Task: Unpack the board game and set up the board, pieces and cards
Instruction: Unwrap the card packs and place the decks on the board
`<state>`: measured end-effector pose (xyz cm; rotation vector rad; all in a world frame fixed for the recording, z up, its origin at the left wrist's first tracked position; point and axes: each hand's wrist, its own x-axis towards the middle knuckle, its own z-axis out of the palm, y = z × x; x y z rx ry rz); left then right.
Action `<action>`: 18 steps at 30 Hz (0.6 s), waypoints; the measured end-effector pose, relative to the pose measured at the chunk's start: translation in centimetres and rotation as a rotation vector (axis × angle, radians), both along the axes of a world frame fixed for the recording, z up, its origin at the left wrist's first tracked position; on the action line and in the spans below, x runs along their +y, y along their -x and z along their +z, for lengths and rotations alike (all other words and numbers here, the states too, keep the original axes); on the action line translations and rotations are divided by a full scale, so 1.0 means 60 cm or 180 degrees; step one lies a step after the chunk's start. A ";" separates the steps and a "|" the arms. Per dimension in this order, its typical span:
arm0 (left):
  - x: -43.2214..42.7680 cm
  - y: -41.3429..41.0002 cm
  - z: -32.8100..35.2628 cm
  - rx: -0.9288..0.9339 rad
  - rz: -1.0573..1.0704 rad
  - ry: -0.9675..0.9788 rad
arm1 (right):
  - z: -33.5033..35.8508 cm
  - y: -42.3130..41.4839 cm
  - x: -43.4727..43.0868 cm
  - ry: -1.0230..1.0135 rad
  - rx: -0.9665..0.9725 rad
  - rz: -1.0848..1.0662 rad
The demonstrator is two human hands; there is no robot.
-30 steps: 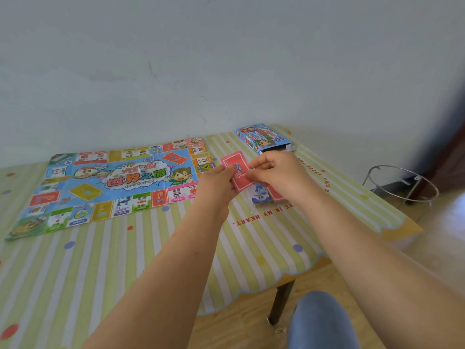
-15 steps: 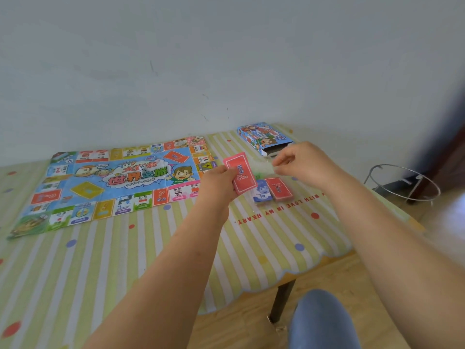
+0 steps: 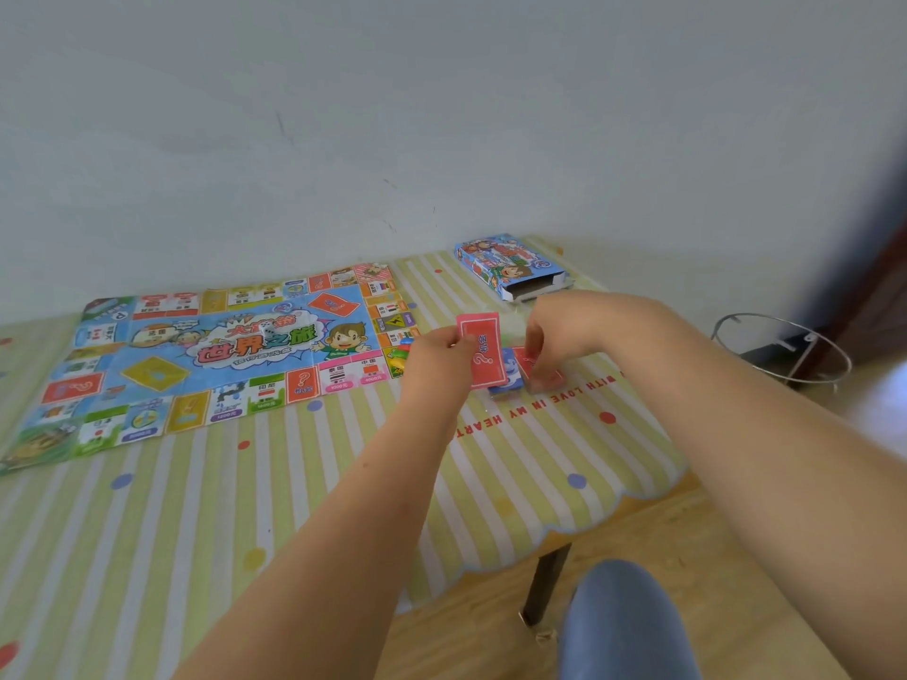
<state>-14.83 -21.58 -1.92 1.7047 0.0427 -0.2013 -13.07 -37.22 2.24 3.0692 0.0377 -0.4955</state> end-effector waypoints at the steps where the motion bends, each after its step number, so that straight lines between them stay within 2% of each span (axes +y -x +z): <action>1: -0.001 0.001 0.000 -0.0055 -0.0013 -0.0080 | 0.001 -0.003 0.004 0.0105 0.0021 0.0029; 12: 0.000 -0.001 -0.004 -0.0095 -0.0042 -0.0204 | 0.000 -0.006 0.010 0.0234 0.0043 0.0118; 18: 0.000 -0.002 -0.001 -0.0032 -0.0027 -0.0174 | -0.010 -0.004 0.011 0.0252 -0.0212 0.0053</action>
